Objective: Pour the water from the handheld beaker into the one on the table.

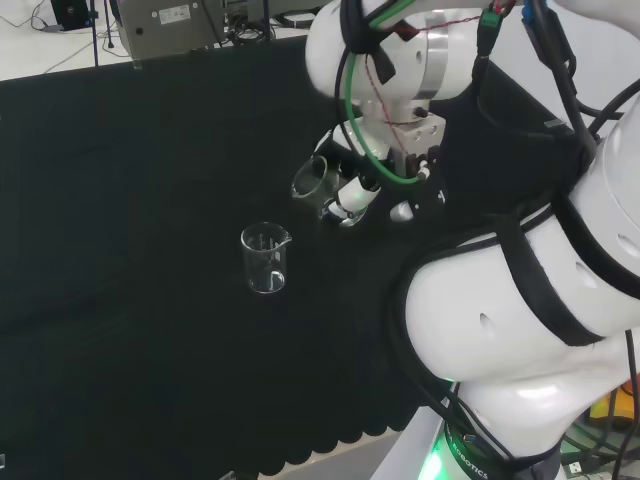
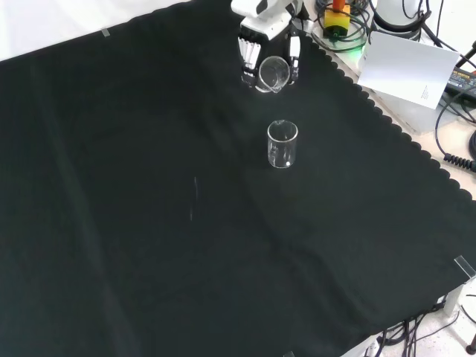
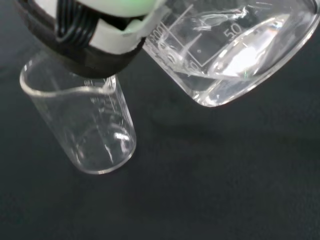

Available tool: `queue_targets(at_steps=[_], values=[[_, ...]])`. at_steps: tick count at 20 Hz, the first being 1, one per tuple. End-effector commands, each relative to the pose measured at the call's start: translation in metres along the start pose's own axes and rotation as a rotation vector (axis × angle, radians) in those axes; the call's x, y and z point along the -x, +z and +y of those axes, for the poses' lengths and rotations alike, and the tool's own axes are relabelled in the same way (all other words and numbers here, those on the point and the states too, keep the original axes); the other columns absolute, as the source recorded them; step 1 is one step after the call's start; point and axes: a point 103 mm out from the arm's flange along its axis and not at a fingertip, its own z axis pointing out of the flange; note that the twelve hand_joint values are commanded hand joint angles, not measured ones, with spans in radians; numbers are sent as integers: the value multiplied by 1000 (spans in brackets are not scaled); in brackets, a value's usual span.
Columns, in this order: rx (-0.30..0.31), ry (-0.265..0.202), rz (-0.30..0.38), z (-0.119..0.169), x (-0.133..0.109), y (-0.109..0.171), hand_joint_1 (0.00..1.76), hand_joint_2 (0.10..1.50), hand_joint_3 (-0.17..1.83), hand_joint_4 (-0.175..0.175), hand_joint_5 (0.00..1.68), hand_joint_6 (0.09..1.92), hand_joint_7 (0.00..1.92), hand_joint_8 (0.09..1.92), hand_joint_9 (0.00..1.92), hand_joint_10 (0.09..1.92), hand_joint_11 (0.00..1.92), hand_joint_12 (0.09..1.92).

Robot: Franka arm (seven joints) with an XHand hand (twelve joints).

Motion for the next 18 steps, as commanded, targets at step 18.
queue_targets(at_steps=[18], values=[[-200,-20,-341,33,-36,10,1194,1019,-175,-37,1513,87,1552,678,1823,200,1461,591]])
